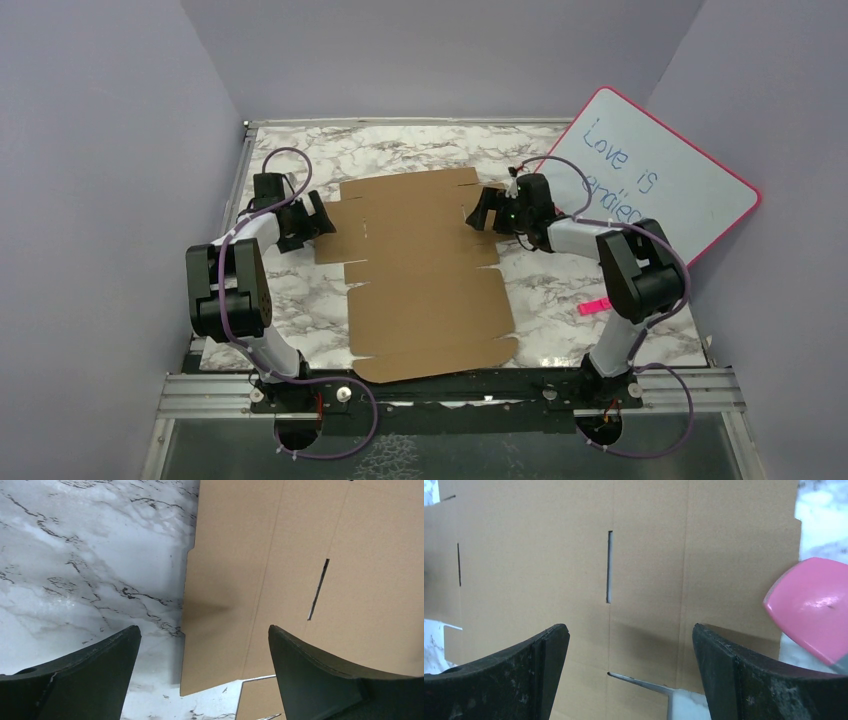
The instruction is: Fold the paper box
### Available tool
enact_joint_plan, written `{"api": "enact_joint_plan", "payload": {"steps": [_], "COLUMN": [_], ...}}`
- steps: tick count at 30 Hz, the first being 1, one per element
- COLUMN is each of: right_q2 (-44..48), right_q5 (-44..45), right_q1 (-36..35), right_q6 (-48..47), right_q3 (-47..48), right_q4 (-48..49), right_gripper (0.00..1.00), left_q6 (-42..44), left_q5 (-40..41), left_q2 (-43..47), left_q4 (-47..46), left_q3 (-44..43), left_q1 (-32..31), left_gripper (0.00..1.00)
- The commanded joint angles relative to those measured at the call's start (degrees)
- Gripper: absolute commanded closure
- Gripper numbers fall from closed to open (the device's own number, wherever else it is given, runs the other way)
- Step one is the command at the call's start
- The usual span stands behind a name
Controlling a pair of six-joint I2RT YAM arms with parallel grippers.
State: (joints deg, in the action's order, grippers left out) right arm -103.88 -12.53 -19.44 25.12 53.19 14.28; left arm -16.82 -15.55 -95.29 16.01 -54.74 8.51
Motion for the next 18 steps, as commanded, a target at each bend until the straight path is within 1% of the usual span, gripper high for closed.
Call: {"api": "enact_joint_plan", "payload": {"steps": [1,5,8,13,18], "right_q2": [4.06,7.46,7.64,4.89,1.21], "right_q5": [1.28,-4.99,-9.41,-15.28,-18.62], "right_q1": [-0.31,-0.33,-0.33,-0.33,-0.34], "right_q6": [0.69,0.24,1.17,2.92,5.04], "right_q3": [-3.91,-3.9,-2.97,-1.89,-1.74], "right_q4": [-4.96,-2.42,-0.23,3.78,8.17], "right_gripper": [0.0,0.0,0.0,0.0,0.0], "left_q6": [0.69,0.57,0.56,0.98,1.4], "left_q5": [-3.44,-4.83,-5.58,-8.15,-9.76], "left_q2": [-0.46,-0.42,-0.66,-3.21,-5.23], "left_q4": [0.69,0.69,0.56,0.52,0.63], "left_q3": [-1.07,-1.22,-1.57,-2.77,-3.48], "left_q1": [0.09,0.09,0.1,0.1,0.1], "left_gripper": [0.02,0.04,0.07,0.17,0.22]}}
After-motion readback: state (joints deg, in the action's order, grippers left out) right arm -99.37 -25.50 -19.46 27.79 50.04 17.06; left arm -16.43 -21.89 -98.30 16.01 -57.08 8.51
